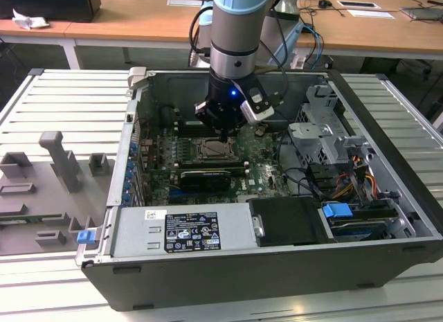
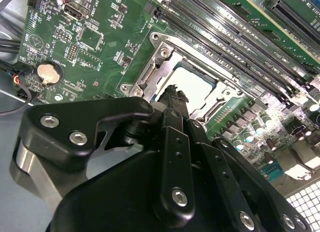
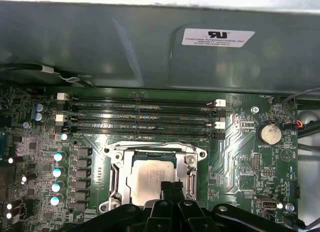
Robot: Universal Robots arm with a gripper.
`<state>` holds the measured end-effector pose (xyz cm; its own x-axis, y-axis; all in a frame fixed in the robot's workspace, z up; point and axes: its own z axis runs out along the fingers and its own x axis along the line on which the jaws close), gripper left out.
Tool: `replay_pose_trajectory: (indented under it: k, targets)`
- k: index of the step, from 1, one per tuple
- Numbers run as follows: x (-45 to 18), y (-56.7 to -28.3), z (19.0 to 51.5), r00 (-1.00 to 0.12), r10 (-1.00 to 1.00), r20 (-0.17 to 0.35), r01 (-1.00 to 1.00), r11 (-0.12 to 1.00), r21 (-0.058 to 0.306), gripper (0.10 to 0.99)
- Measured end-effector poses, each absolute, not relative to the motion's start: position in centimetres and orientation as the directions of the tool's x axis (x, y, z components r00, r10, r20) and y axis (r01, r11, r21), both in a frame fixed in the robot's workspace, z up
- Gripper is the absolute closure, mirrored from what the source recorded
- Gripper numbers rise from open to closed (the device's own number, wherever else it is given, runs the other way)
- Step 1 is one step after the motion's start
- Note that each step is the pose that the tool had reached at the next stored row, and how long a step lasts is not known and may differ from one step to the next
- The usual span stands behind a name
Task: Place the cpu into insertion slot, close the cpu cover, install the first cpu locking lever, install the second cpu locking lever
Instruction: 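Install the second cpu locking lever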
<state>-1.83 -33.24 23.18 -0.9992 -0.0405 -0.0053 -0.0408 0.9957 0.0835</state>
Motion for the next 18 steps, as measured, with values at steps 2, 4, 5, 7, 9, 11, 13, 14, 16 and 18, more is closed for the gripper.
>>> replay_pose_trajectory:
  k: [2,4,5,7,9,11,13,14,16,18]
  targets:
    - [-1.8,-33.2,23.2,-0.999,-0.041,-0.005,-0.041,0.996,0.083,0.980]
    - [-1.8,-33.3,23.2,-0.999,-0.041,-0.005,-0.041,0.996,0.083,0.980]
    - [-1.8,-33.3,23.2,-0.999,-0.041,-0.005,-0.041,0.996,0.084,0.980]
    - [-1.8,-33.3,23.2,-0.999,-0.041,-0.005,-0.041,0.996,0.083,0.980]
    - [-1.8,-33.5,23.2,-0.999,-0.041,-0.005,-0.041,0.996,0.083,0.980]
    - [-1.8,-33.8,23.2,-0.999,-0.041,-0.005,-0.041,0.996,0.083,0.980]
    - [-1.8,-34.0,23.2,-0.999,-0.041,-0.005,-0.041,0.996,0.084,0.980]
    - [-1.8,-34.1,23.2,-0.999,-0.040,-0.005,-0.041,0.996,0.084,0.980]
    - [-1.8,-34.1,23.2,-0.999,-0.040,-0.005,-0.041,0.996,0.083,0.980]
    - [-1.8,-34.3,23.6,-0.999,-0.041,-0.005,-0.041,0.996,0.084,0.980]
